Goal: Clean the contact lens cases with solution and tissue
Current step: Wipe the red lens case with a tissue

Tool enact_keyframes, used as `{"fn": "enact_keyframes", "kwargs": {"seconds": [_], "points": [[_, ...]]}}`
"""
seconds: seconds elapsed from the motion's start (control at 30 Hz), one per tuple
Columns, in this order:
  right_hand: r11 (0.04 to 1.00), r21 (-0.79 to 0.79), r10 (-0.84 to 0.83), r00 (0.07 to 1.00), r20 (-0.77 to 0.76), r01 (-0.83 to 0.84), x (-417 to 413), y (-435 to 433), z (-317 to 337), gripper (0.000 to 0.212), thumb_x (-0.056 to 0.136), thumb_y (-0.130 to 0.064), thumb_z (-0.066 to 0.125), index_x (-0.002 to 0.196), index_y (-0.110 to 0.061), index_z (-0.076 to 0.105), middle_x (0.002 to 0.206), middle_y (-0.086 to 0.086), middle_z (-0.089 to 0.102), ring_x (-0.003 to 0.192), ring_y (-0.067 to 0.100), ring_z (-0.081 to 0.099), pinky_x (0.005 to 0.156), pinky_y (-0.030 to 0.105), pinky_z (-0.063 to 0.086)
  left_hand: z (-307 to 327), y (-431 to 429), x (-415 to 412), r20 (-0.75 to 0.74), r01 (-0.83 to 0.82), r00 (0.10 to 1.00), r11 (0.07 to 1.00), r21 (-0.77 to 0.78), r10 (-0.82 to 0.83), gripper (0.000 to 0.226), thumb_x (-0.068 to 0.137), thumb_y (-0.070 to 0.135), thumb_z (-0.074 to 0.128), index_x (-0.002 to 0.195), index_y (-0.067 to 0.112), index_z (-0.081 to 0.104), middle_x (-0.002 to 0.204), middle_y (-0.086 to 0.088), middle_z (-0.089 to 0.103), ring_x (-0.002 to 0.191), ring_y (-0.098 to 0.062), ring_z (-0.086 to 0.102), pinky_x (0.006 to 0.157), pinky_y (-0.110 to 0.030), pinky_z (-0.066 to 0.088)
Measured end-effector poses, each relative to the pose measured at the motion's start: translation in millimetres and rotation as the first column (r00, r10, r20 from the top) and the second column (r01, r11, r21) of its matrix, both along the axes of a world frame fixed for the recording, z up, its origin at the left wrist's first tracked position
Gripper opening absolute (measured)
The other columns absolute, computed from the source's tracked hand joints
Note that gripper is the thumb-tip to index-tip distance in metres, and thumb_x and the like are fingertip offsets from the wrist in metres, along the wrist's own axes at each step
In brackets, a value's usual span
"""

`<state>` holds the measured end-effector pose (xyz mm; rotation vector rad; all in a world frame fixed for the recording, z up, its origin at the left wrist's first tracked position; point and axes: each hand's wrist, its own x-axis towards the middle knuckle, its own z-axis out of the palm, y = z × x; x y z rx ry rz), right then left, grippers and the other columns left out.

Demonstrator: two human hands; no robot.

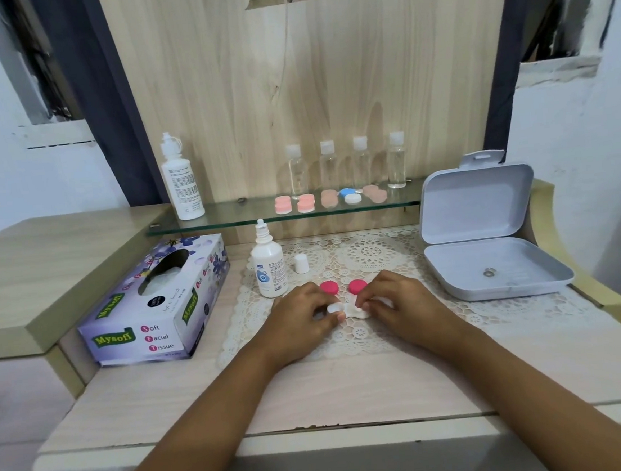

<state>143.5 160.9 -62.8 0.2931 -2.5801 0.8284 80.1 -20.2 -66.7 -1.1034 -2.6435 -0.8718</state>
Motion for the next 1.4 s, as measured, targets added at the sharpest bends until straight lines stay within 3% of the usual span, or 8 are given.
{"fn": "enact_keyframes", "kwargs": {"seconds": [0.43,0.67,0.83,0.97,1.07,1.13,1.23,1.4], "points": [[0.978,0.195,-0.080,0.997,0.024,0.074,0,-13,5,0.034,0.084,-0.027,0.039,0.084,-0.007,0.066,0.086,0.000,0.046,0.084,0.022,0.053,0.076,0.035,0.044,-1,1,-1,-0.024,-0.005,1.000,1.000,-0.023,0.005,0.024,0.088,0.035,0.060,0.102,0.018,0.068,0.096,-0.002,0.059,0.093,-0.016,0.054,0.086,-0.039,0.043],[0.988,0.151,-0.026,0.997,0.072,0.015,0,-1,0,0.015,0.089,-0.014,0.055,0.098,-0.011,0.067,0.094,-0.008,0.043,0.087,0.008,0.044,0.080,0.020,0.034,-1,2,-1,-0.046,-0.026,0.999,0.999,-0.040,0.024,0.026,0.089,0.036,0.058,0.106,0.018,0.067,0.097,0.001,0.058,0.093,-0.014,0.053,0.086,-0.037,0.043],[0.990,0.141,-0.046,0.991,0.123,0.028,-3,-3,0,0.012,0.090,-0.015,0.054,0.097,-0.012,0.063,0.093,-0.006,0.042,0.088,0.012,0.044,0.077,0.024,0.035,-2,2,-2,-0.041,-0.018,0.999,0.999,-0.040,0.016,0.026,0.090,0.035,0.057,0.106,0.018,0.067,0.099,0.001,0.058,0.096,-0.015,0.053,0.088,-0.040,0.043],[0.997,0.029,-0.076,0.986,0.149,0.073,-3,-2,1,0.009,0.090,-0.019,0.055,0.096,-0.018,0.062,0.095,-0.005,0.050,0.089,0.012,0.047,0.069,0.021,0.032,-3,3,-1,-0.022,-0.042,0.999,0.995,-0.089,0.040,0.029,0.094,0.037,0.049,0.109,0.018,0.065,0.101,0.002,0.056,0.100,-0.016,0.050,0.093,-0.039,0.038],[0.970,-0.208,-0.096,0.986,0.136,0.123,-2,-2,4,0.012,0.090,-0.018,0.056,0.097,-0.018,0.066,0.092,-0.006,0.062,0.087,0.009,0.054,0.068,0.011,0.037,1,5,3,0.011,-0.044,0.999,0.995,-0.092,0.045,0.029,0.099,0.037,0.034,0.086,0.026,0.058,0.084,0.007,0.047,0.091,-0.017,0.046,0.091,-0.039,0.036],[0.935,-0.337,-0.074,0.991,0.113,0.108,-1,-5,6,0.011,0.089,-0.018,0.058,0.097,-0.021,0.066,0.094,-0.003,0.067,0.087,0.010,0.058,0.070,0.012,0.041,5,5,6,0.079,-0.043,0.996,0.999,-0.019,0.044,0.029,0.100,0.036,0.029,0.074,0.034,0.043,0.076,0.012,0.043,0.085,-0.015,0.044,0.090,-0.039,0.036],[0.926,-0.369,-0.038,0.993,0.109,0.076,3,-10,8,0.018,0.085,-0.020,0.065,0.101,-0.026,0.063,0.106,-0.007,0.061,0.095,0.007,0.055,0.070,0.000,0.037,6,2,8,0.255,-0.059,0.967,0.983,0.176,0.012,0.030,0.099,0.038,0.031,0.089,0.029,0.057,0.085,0.009,0.060,0.086,-0.013,0.059,0.087,-0.030,0.044],[0.889,-0.456,0.009,0.993,0.121,0.048,5,-12,8,0.020,0.082,-0.014,0.067,0.097,-0.027,0.064,0.102,-0.005,0.064,0.077,0.009,0.062,0.071,0.019,0.050,7,2,9,0.444,-0.081,0.890,0.922,0.379,-0.104,0.034,0.097,0.039,0.037,0.101,0.020,0.066,0.086,0.006,0.069,0.073,0.004,0.065,0.072,-0.011,0.048]]}}
